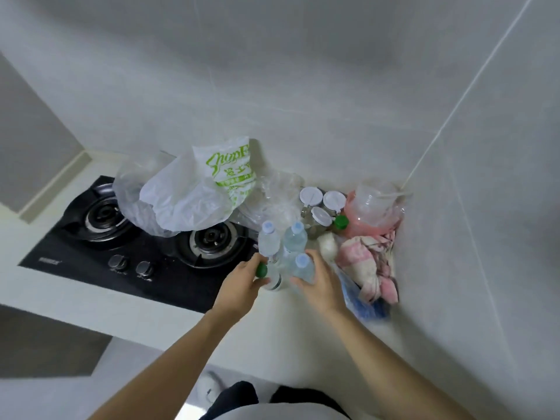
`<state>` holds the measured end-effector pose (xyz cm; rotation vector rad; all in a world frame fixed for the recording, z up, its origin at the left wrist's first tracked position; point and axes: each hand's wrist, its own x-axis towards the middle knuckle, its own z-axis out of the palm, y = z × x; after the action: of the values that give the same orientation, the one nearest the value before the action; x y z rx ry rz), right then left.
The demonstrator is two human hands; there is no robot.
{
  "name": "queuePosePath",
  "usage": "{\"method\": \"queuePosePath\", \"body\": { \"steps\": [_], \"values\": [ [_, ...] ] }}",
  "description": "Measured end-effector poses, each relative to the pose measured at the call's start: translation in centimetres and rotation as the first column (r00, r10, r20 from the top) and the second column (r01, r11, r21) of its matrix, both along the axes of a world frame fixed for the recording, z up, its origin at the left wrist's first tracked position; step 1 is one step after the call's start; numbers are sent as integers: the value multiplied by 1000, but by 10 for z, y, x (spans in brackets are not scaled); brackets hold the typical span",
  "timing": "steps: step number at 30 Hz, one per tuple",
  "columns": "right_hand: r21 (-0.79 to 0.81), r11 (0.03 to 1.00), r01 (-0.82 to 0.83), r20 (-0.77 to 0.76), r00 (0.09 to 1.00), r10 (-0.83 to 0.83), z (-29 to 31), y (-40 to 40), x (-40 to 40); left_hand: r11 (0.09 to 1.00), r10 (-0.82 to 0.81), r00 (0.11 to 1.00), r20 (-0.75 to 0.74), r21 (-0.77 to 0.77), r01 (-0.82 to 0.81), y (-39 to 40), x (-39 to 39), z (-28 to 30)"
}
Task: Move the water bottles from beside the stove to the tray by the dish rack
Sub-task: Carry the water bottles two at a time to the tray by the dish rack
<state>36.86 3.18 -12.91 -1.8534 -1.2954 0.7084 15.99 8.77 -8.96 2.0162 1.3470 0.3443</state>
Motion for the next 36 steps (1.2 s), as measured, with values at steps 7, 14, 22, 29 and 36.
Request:
{"method": "queuePosePath", "body": {
  "steps": [7,14,22,29,36],
  "values": [
    [78,997,-17,-345,937,43,44,-2,-40,953,302,916,265,-82,-290,-38,-84,41],
    [240,938,-249,-467,818,336,133,28,-175,878,445,723,529,-100,-467,-63,-218,117],
    [345,804,-484,-608,537,585,205,14,-409,727,525,524,671,-34,-686,-115,-416,198],
    [361,636,-682,-673,281,684,248,-17,-624,526,617,416,668,43,-849,-189,-587,243],
    [375,374,-848,-662,37,748,250,-51,-824,242,678,220,701,69,-968,-266,-743,253]
  ]
}}
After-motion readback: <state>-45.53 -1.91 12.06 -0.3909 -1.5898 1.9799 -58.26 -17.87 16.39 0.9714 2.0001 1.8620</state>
